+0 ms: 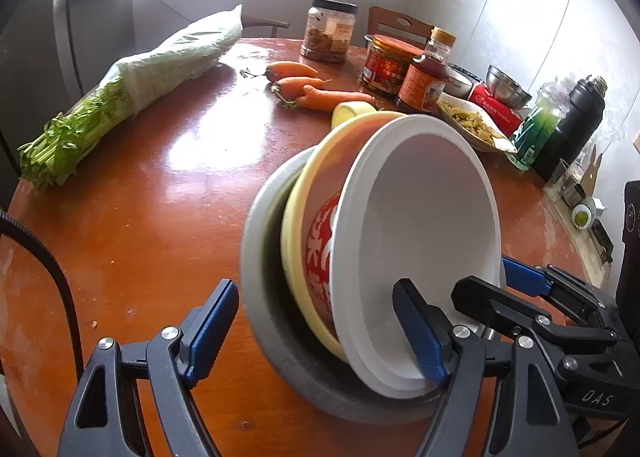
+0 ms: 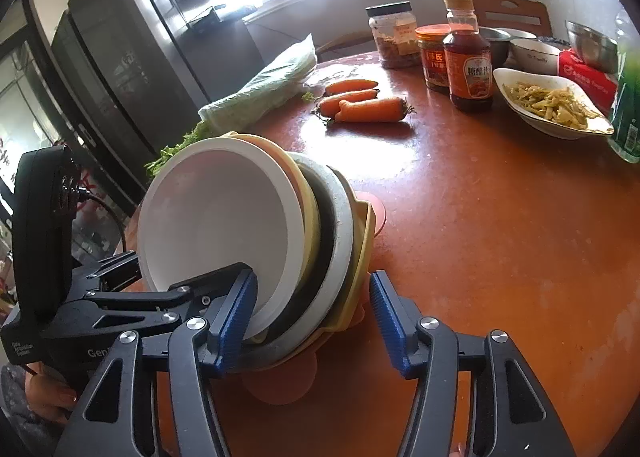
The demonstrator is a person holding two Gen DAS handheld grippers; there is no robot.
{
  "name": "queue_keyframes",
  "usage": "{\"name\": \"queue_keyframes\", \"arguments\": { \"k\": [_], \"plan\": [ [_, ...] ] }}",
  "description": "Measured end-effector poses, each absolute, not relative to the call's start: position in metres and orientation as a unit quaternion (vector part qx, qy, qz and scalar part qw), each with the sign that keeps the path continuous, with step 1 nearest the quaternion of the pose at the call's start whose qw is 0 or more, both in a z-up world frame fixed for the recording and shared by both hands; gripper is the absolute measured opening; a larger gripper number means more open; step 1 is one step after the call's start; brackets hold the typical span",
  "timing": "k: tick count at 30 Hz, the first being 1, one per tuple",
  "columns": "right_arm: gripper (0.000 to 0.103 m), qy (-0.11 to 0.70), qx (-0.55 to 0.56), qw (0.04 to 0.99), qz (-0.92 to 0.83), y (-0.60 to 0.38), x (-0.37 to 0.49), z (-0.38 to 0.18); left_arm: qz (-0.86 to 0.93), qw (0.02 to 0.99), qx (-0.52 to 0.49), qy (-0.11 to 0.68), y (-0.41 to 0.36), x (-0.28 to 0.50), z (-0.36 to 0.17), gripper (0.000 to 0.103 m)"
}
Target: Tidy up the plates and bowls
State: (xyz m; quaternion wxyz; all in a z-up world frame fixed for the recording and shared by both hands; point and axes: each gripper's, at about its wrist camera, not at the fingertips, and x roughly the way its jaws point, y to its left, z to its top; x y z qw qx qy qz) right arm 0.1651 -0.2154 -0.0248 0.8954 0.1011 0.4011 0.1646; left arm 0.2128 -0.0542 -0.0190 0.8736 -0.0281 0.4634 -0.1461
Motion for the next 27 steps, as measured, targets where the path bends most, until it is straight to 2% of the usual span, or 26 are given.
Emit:
{"name": "queue_keyframes", "arguments": {
  "k": [12,27],
  "plan": [
    [0.072,0.373,0.107,0.909,0.15,-0.217,0.148,-0.005,-0.148,0.894,-0.056,0.419,-0.036,0.19,0.01,0.081],
    [0.076,0.315,0.082,0.936,0.132,-0.212,0.102,0.021,-0.091,0.926,-0.035,0.365,-0.021,0.137,0.037,0.089]
  ]
}}
